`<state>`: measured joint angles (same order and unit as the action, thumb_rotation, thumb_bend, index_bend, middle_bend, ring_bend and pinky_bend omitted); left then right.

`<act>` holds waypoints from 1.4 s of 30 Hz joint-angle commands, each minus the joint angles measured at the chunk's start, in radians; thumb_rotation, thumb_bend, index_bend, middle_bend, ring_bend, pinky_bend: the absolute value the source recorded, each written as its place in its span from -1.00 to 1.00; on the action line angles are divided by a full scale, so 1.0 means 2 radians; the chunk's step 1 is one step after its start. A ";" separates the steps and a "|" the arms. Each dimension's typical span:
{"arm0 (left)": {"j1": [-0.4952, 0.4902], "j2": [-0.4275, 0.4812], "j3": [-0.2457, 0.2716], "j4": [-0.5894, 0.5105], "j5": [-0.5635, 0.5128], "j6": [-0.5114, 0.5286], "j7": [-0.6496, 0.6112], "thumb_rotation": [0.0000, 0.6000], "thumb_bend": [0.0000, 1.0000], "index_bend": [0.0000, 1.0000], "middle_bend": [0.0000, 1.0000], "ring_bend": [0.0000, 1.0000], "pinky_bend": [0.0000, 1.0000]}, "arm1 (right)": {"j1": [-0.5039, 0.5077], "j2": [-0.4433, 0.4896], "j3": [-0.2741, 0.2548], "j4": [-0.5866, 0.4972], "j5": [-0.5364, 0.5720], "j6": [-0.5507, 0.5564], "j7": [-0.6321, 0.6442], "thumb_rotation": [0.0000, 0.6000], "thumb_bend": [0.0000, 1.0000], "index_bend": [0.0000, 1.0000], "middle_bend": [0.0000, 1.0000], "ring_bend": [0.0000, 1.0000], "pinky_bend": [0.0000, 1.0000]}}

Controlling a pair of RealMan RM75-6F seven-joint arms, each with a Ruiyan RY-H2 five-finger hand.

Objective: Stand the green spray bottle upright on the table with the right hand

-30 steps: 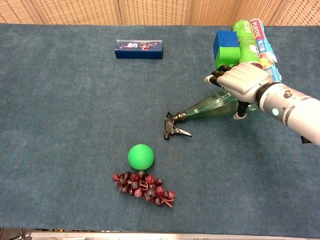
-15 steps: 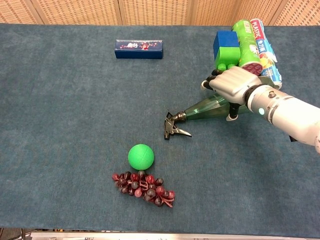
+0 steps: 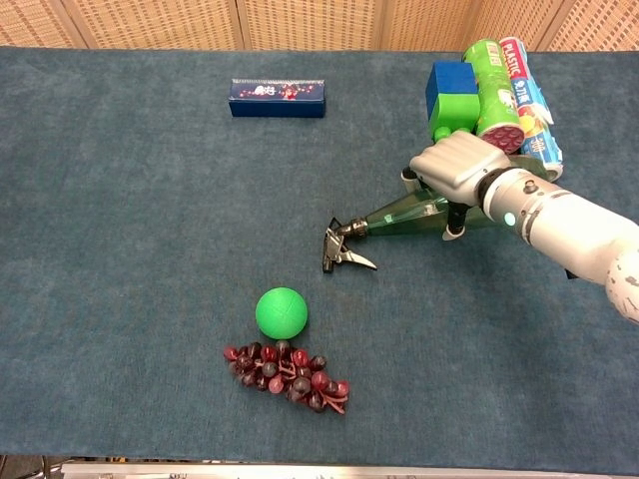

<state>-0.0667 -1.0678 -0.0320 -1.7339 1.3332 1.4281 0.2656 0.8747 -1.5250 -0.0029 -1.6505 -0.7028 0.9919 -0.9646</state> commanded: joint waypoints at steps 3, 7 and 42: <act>0.000 0.000 0.000 0.000 -0.002 -0.002 0.000 1.00 -1.00 -0.25 -0.38 -0.69 -0.70 | -0.009 0.009 0.002 -0.004 -0.027 -0.002 0.038 1.00 -1.00 -0.03 -0.03 -0.21 -0.01; 0.000 0.000 0.000 -0.001 -0.004 -0.003 0.000 1.00 -1.00 -0.25 -0.38 -0.69 -0.68 | -0.023 0.036 0.004 -0.027 -0.071 -0.007 0.092 1.00 -1.00 -0.01 -0.01 -0.19 0.04; -0.007 -0.009 0.000 0.005 -0.019 -0.017 0.015 1.00 -1.00 -0.25 -0.38 -0.68 -0.57 | -0.178 0.007 -0.005 0.158 -0.481 0.201 0.942 1.00 -1.00 0.00 0.02 -0.16 0.03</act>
<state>-0.0796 -1.0863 -0.0314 -1.7242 1.2960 1.3951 0.2960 0.5545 -1.4485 -0.0046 -1.4527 -1.6108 1.3235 0.7821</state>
